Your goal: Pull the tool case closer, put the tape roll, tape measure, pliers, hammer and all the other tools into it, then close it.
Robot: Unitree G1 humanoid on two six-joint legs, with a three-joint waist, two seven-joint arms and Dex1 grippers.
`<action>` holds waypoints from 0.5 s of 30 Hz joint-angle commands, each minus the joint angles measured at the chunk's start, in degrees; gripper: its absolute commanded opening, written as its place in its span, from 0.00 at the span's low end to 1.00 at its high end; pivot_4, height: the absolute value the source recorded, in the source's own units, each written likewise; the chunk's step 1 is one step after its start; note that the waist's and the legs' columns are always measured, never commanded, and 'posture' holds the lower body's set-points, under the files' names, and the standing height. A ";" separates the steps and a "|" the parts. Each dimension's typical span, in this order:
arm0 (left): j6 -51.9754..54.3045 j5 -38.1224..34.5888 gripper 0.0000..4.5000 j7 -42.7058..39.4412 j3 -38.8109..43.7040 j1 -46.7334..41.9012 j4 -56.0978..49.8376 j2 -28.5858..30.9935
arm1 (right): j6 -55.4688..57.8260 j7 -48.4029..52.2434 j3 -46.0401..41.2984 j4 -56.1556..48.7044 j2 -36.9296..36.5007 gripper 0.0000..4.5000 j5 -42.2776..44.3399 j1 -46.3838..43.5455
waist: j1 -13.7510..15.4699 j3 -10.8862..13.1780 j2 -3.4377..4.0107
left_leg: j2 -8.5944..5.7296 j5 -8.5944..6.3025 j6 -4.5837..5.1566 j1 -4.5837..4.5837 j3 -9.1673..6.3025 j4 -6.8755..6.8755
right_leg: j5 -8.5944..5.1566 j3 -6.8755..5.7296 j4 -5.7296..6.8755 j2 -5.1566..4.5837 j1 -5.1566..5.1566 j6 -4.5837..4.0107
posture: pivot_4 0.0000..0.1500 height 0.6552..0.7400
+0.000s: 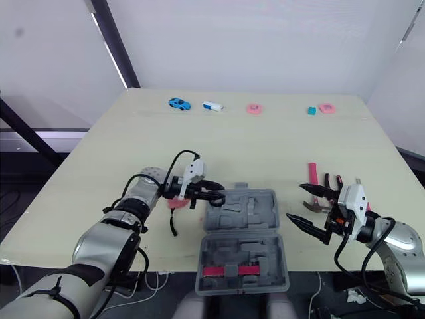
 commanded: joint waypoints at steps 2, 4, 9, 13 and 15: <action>-1.65 1.11 0.32 0.83 0.70 0.78 0.42 -0.46 | -0.59 -0.27 -0.84 -2.19 -0.39 1.00 0.49 0.00 | -0.02 0.00 0.00 | 0.00 0.00 0.00 0.00 0.00 0.00 | 0.00 0.00 0.00 0.00 0.00 0.00 | 1.00 0.99; -1.89 1.68 0.32 1.24 0.62 1.05 0.63 -0.59 | -0.57 -0.31 -0.90 -2.25 -0.43 1.00 0.53 0.08 | -0.02 0.00 0.00 | 0.00 0.00 0.00 0.00 0.00 0.00 | 0.00 0.00 0.00 0.00 0.00 0.00 | 1.00 0.99; -4.53 5.09 0.32 4.06 -0.88 2.20 1.45 -0.37 | -0.54 -0.38 -1.01 -2.32 -0.53 1.00 0.53 0.21 | 0.01 -0.01 0.01 | 0.00 0.00 0.00 0.03 0.00 0.00 | 0.00 0.00 0.00 -0.01 0.03 0.00 | 1.00 0.99; -6.34 6.62 0.32 5.79 -1.10 3.47 1.94 -0.25 | -0.40 -0.45 -0.96 -2.50 -0.54 1.00 0.57 0.31 | -0.02 -0.02 0.02 | 0.00 0.00 0.00 0.22 0.01 -0.01 | 0.00 0.00 -0.01 -0.01 0.19 -0.01 | 1.00 0.99; -6.19 5.78 0.32 5.50 -0.20 3.63 1.91 -0.45 | -0.49 -0.33 -0.98 -2.31 -0.54 1.00 0.55 0.25 | -0.03 -0.02 0.02 | 0.01 0.00 0.00 0.41 0.00 -0.03 | -0.02 0.00 -0.02 -0.01 0.37 -0.02 | 1.00 0.99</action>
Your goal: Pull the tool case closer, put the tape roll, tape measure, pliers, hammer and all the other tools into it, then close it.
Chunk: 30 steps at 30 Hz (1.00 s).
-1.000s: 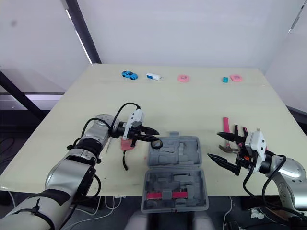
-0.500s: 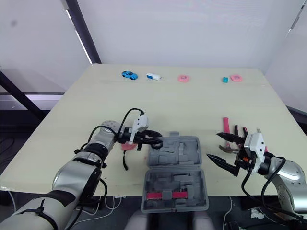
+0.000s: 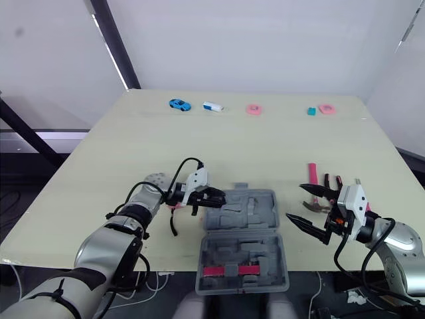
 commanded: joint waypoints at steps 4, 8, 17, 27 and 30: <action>0.59 -3.12 0.32 -1.10 3.84 0.25 -0.28 -0.42 | -0.95 0.44 -0.76 -0.68 -0.37 1.00 0.43 -0.50 | -0.01 0.00 0.00 | 0.00 0.00 0.00 0.01 -0.01 0.01 | -0.01 -0.01 0.00 -0.01 0.01 -0.03 | 1.00 0.99; 2.97 -8.53 0.32 -4.63 8.23 -1.54 -3.85 -0.37 | -1.05 0.27 -0.99 0.40 0.39 1.00 0.88 -1.24 | 0.00 0.01 -0.01 | 0.00 0.00 0.00 -0.04 -0.02 0.01 | 0.01 -0.02 -0.01 0.00 -0.01 -0.01 | 1.00 0.99; 15.94 -19.80 0.32 -6.39 16.69 5.07 -24.89 7.00 | -1.49 -1.86 -4.40 3.90 0.70 1.00 0.84 -0.05 | -0.63 0.00 0.01 | 0.01 0.00 0.00 -0.04 -0.03 -0.02 | 0.01 -0.03 -0.02 -0.01 0.00 0.00 | 1.00 0.99; 27.77 -26.29 0.32 2.13 23.89 27.84 -50.83 16.02 | -4.05 -2.37 -11.87 11.89 0.24 1.00 1.99 2.09 | -1.06 0.00 0.04 | 0.08 0.00 -0.01 0.03 0.02 -0.07 | -0.09 -0.06 -0.01 -0.12 0.01 -0.16 | 1.00 0.99; 28.55 -27.20 0.36 5.76 27.20 34.65 -55.25 17.26 | -4.60 -1.77 -14.17 13.88 -0.15 1.00 2.12 3.94 | -0.93 0.00 0.04 | 0.08 0.00 -0.01 0.05 0.05 -0.07 | -0.13 -0.06 -0.03 -0.15 0.03 -0.23 | 1.00 0.99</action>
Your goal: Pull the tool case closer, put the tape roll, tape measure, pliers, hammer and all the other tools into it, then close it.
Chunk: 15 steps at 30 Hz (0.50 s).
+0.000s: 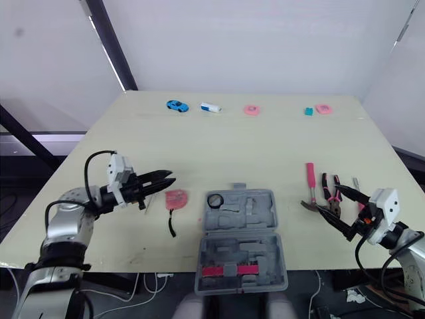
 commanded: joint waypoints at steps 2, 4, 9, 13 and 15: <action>1.27 -2.36 0.47 6.46 9.91 14.16 -9.72 2.38 | -4.02 0.03 -6.60 4.28 -1.14 1.00 -0.38 4.83 | -0.37 -0.07 0.07 | 0.01 -0.01 0.00 0.00 0.01 -0.01 | 0.00 0.00 -0.03 0.00 0.00 -0.01 | 1.00 0.99; 1.28 -2.57 0.66 8.23 13.46 21.12 -12.36 3.16 | -5.31 -0.33 -8.74 5.78 -1.19 1.00 -0.60 7.28 | -0.62 -0.08 0.05 | 0.06 -0.04 0.02 0.19 0.04 -0.35 | -0.01 0.19 -0.14 -0.11 -0.01 0.01 | 1.00 0.99; 1.42 -4.76 0.99 10.80 18.30 30.68 -14.87 2.34 | -6.42 -0.69 -12.82 6.57 -0.23 1.00 0.63 12.55 | 0.09 -0.05 0.07 | 0.10 0.00 -0.02 0.43 0.19 -0.66 | -0.15 0.17 -0.24 -0.25 0.05 0.17 | 1.00 0.99; 0.19 -5.01 0.99 11.63 19.32 34.48 -14.86 1.42 | -7.35 -0.57 -14.97 7.23 0.64 1.00 0.96 16.37 | 0.13 -0.16 0.21 | 0.10 -0.16 -0.30 0.98 0.22 -0.77 | -0.21 0.19 -0.25 -0.78 0.36 0.23 | 1.00 0.99; -0.01 -5.28 0.99 11.97 19.40 35.70 -15.04 1.17 | -7.80 -0.47 -16.07 7.47 1.19 1.00 1.36 17.91 | -0.02 -0.16 0.21 | 0.09 -0.18 -0.31 0.96 0.23 -0.81 | -0.21 0.19 -0.31 -0.82 0.35 0.23 | 1.00 0.99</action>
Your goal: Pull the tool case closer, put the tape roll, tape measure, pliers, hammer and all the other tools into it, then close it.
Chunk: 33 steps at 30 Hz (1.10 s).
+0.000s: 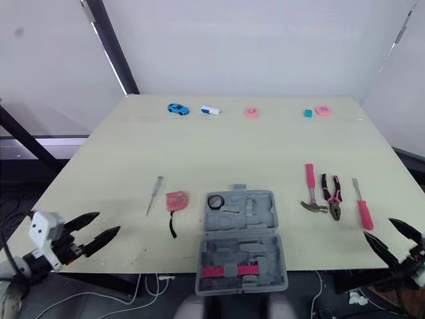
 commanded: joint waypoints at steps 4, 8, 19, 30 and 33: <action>-1.03 -1.83 0.99 1.05 1.36 1.39 -1.88 -0.28 | -2.54 -0.21 -4.26 0.43 0.62 1.00 1.62 2.67 | -0.39 -0.01 0.00 | -0.01 -0.01 0.00 -0.05 0.01 -0.02 | 0.00 0.01 -0.02 -0.09 -0.05 0.00 | 1.00 0.99; -1.15 -1.94 0.99 0.90 1.14 0.92 -1.15 0.19 | -2.38 0.00 -4.49 0.52 0.79 1.00 1.63 2.71 | -0.48 -0.01 0.00 | -0.01 -0.01 0.00 -0.04 0.05 -0.08 | 0.00 -0.13 -0.03 -0.21 -0.11 0.00 | 1.00 0.99; -0.95 -0.88 0.99 1.72 -2.15 -1.56 -2.36 0.04 | -0.79 0.17 -0.44 -4.81 1.44 1.00 1.49 0.92 | -0.46 0.00 0.03 | -0.01 -0.02 0.00 -0.07 0.06 -0.16 | 0.00 -0.14 -0.12 -0.24 -0.13 -0.01 | 1.00 0.99; 4.28 3.36 0.99 10.94 -13.24 -3.52 -12.35 -4.07 | 9.79 4.82 9.33 -22.95 -2.82 1.00 7.21 -3.90 | -0.30 0.02 0.00 | -0.03 0.00 0.02 -0.14 0.09 -0.23 | 0.02 -0.14 -0.20 -0.25 -0.17 -0.03 | 1.00 0.99; 9.09 4.05 0.99 17.45 -15.79 -3.36 -16.93 -7.67 | 12.53 6.79 12.16 -26.25 -4.62 1.00 9.33 -7.27 | -0.26 0.04 0.01 | -0.04 0.11 0.24 -0.19 0.06 -0.23 | 0.12 -0.18 -0.25 -0.21 -0.10 -0.20 | 1.00 0.99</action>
